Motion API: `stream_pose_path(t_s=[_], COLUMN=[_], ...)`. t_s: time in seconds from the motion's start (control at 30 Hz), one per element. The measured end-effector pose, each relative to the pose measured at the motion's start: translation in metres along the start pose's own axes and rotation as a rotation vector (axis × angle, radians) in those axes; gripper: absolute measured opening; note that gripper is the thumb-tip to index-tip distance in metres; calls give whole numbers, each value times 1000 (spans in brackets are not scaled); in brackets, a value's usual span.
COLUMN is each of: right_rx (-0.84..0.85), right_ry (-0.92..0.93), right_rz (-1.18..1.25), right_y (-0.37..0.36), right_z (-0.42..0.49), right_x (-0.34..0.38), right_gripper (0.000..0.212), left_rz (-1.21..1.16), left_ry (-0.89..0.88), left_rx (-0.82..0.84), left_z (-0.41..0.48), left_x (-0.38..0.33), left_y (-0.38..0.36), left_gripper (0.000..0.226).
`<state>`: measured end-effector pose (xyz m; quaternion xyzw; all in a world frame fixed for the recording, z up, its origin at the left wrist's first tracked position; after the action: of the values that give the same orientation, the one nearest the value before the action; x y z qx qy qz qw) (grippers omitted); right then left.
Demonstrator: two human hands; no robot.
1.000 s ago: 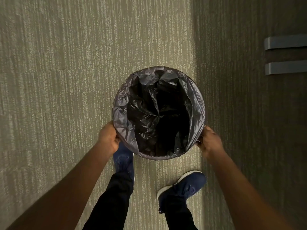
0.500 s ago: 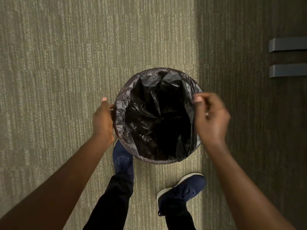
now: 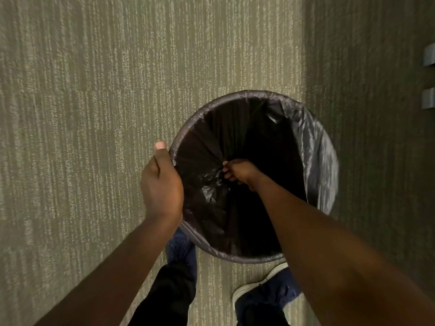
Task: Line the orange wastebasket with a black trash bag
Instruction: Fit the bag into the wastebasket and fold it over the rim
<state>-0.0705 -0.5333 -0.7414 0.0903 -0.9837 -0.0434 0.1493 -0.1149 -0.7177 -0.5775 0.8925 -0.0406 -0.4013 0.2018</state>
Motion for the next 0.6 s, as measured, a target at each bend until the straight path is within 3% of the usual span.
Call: stream_pose_path(t_s=[0.27, 0.6], right_rx=[-37, -62], right_ry=[74, 77], right_rz=[129, 195], right_y=[-16, -23], right_z=[36, 56], right_x=[0, 3], right_gripper=[43, 44], left_rz=[-29, 13], left_ry=[9, 5], left_rx=[43, 11], left_z=[0, 2], left_x=[-1, 4], left_y=[-1, 0], left_gripper=[90, 77])
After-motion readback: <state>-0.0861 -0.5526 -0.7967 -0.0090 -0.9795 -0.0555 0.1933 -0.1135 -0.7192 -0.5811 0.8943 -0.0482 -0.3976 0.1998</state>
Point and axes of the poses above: each hand's wrist, its own z-axis towards the middle knuckle, its own y-axis out of the back of the hand, x = y × z, the point moved 6 cm from there along z, towards the middle knuckle, and after that the axes turned 2 degrees about -x, right-handed, at the moved point
